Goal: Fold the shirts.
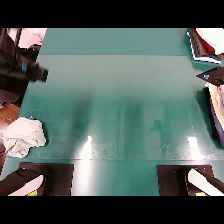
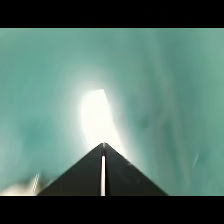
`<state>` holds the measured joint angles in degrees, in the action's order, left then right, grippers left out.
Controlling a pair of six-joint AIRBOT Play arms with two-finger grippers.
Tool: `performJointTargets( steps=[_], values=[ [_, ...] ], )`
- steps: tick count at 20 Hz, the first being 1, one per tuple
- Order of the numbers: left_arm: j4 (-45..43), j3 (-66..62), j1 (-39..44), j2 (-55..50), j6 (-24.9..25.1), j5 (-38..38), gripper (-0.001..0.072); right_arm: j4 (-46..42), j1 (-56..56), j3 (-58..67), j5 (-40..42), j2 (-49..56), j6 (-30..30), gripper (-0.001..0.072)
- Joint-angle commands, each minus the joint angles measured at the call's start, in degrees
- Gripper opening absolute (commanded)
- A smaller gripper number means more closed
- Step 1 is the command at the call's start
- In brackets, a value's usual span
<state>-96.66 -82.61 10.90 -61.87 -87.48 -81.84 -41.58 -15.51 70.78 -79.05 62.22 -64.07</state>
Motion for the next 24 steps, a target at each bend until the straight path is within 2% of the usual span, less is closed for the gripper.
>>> performJointTargets(
  steps=[1, 2, 3, 7, 11, 12, 13, 14, 18, 22, 24],
  values=[
    [-5.35, 13.44, -7.28, 1.51, -2.43, -4.13, 0.0507, 0.00, 0.04, 0.00, -1.42, -0.04, 0.00, 0.0021],
    [-6.58, 17.70, -8.83, 1.51, -4.00, -2.62, 0.0710, 0.00, 0.04, -0.02, -1.55, -0.02, 0.00, 0.0021],
    [-8.04, 21.94, -10.36, 1.51, -4.96, -1.18, 0.0667, -0.02, 0.04, 0.00, -1.53, -0.02, -0.02, 0.0021],
    [-11.37, 35.26, -15.32, 1.51, -5.64, 2.54, 0.0668, -0.07, 0.04, 0.00, -1.55, -0.02, -0.02, 0.0021],
    [-11.56, 42.07, -17.59, 1.51, -5.57, 7.02, 0.0666, -0.07, 0.04, -0.02, -1.55, -0.02, 0.00, 0.0021],
    [-11.47, 42.14, -17.59, 1.51, -5.70, 7.61, 0.0642, -0.07, 0.04, -0.02, -1.55, -0.02, -0.02, 0.0021],
    [-11.37, 42.12, -17.59, 1.53, -5.55, 7.80, 0.0370, -0.09, 0.04, 0.00, -1.55, -0.02, -0.02, 0.0021],
    [-11.15, 42.12, -17.59, 1.53, -5.27, 8.00, 0.0044, -0.07, 0.04, 0.00, -1.55, -0.02, -0.02, 0.0021],
    [-10.62, 36.65, -16.94, 2.23, -5.14, 6.08, 0.0025, -0.04, 0.04, 0.00, -1.57, -0.04, -0.02, 0.0021],
    [-9.64, 18.56, -8.28, 8.41, -3.30, 4.52, 0.0026, 0.02, 0.04, 0.00, -1.55, -0.04, -0.02, 0.0021],
    [-4.48, 6.49, -2.60, 10.64, -1.31, 2.71, 0.0027, 0.00, 0.04, 0.00, -1.53, -0.02, -0.02, 0.0021]
  ],
)
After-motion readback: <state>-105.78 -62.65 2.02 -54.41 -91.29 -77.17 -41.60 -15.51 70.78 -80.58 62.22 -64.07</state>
